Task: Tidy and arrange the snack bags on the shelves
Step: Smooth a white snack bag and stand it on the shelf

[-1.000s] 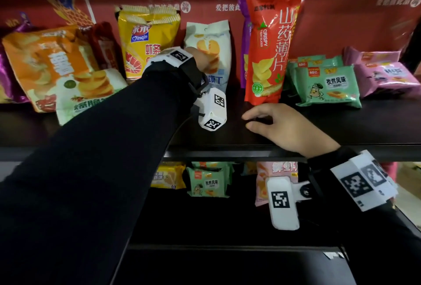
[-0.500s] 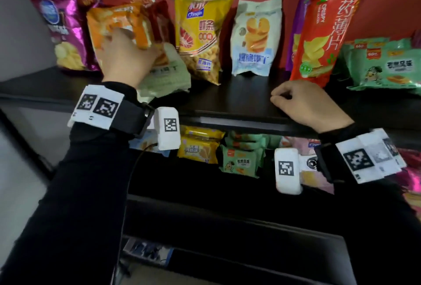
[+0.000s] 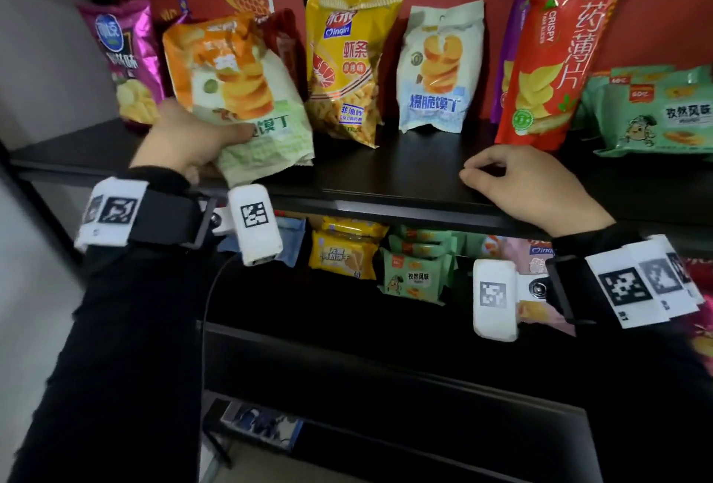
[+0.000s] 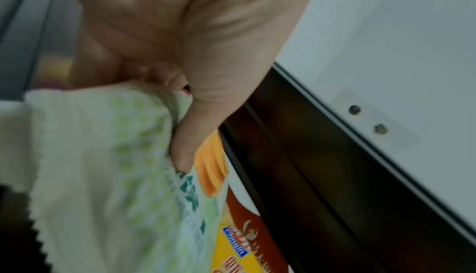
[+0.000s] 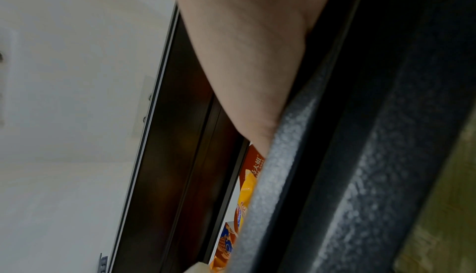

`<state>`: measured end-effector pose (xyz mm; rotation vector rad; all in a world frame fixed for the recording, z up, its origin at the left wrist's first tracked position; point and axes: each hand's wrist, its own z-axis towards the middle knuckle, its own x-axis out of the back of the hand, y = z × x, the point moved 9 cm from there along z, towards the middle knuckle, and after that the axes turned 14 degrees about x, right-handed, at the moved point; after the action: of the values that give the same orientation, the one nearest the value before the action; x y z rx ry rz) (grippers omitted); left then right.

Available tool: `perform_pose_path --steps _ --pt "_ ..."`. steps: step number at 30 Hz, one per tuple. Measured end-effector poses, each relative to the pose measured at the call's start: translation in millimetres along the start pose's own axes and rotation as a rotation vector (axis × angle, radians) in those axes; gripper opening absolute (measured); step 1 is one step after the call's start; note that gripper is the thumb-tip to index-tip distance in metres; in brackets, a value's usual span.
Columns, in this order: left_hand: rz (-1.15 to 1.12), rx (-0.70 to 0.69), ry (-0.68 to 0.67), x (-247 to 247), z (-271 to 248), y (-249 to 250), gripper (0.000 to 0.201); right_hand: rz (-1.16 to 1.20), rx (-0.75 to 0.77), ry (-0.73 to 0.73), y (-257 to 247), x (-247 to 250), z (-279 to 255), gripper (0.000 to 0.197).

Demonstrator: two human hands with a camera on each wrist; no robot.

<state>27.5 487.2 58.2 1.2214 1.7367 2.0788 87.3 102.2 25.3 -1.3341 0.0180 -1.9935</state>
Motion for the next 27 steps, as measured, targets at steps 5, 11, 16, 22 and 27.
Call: perform_pose_path --steps 5,11,16,22,27 --pt "-0.476 -0.314 -0.164 -11.2 -46.7 48.3 0.046 -0.024 -0.016 -0.007 0.7 -1.3 0.3 0.028" --pt "-0.558 -0.318 -0.657 -132.6 -86.6 121.8 0.060 -0.008 -0.028 -0.070 5.7 3.2 -4.9 0.034" --pt "-0.249 -0.206 -0.626 -197.5 -59.9 138.2 0.068 -0.054 -0.098 -0.067 21.9 14.1 -16.5 0.037" --pt "-0.178 -0.175 -0.635 -232.6 -35.5 133.3 0.044 -0.104 -0.105 -0.051 20.9 13.6 -18.0 0.039" --pt "-0.125 -0.140 -0.690 -240.3 -29.4 133.6 0.114 -0.116 -0.112 -0.043 20.8 14.2 -19.7 0.039"
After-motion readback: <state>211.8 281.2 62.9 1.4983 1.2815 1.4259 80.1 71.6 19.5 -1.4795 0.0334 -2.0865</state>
